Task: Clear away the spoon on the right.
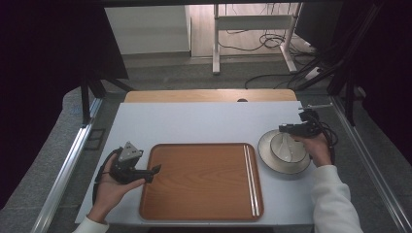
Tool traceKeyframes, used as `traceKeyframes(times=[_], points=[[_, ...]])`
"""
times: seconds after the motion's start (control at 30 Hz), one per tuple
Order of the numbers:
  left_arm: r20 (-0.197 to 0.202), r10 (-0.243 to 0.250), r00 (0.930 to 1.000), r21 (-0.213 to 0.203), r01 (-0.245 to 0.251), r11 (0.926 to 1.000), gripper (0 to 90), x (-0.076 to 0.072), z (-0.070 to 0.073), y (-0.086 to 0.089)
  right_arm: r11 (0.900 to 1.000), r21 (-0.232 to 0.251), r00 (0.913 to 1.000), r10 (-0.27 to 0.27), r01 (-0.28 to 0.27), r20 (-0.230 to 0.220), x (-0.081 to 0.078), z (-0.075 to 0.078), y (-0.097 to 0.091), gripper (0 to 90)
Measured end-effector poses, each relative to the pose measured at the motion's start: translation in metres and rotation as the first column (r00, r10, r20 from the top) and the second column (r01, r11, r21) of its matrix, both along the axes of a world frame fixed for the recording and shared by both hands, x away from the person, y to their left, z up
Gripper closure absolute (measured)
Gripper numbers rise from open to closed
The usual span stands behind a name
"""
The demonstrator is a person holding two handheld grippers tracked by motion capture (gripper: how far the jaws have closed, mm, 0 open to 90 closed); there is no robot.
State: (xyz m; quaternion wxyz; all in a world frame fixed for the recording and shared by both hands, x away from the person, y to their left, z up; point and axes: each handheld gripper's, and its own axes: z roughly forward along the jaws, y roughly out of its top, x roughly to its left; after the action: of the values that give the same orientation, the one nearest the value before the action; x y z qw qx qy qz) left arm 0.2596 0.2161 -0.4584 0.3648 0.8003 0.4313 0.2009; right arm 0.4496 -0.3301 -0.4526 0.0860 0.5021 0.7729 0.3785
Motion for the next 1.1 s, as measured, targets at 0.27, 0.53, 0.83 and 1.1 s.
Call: traceKeyframes(times=[0.27, 0.53, 0.83, 1.1], points=[[0.001, 0.000, 1.0000, 0.001, 0.000, 1.0000, 18.0, 0.000, 0.000, 0.000, 0.9991, 0.035, 0.9997, -0.023, 0.022, 0.010, -0.002, 0.003, -0.003, 80.6], [0.002, 0.002, 1.0000, -0.003, -0.002, 1.0000, 18.0, 0.000, 0.001, 0.001, 0.9991, 0.034, 0.9973, -0.029, 0.027, 0.067, -0.011, 0.018, -0.009, 85.0], [0.007, 0.004, 1.0000, -0.004, -0.004, 1.0000, 18.0, -0.001, 0.003, 0.002, 0.9992, 0.041, 0.9822, -0.004, -0.004, 0.188, -0.032, 0.054, -0.003, 85.2], [0.006, 0.005, 1.0000, -0.004, -0.005, 1.0000, 18.0, 0.000, 0.002, 0.002, 0.9972, 0.025, 0.9627, 0.062, -0.071, 0.264, -0.050, 0.079, 0.014, 85.4]])
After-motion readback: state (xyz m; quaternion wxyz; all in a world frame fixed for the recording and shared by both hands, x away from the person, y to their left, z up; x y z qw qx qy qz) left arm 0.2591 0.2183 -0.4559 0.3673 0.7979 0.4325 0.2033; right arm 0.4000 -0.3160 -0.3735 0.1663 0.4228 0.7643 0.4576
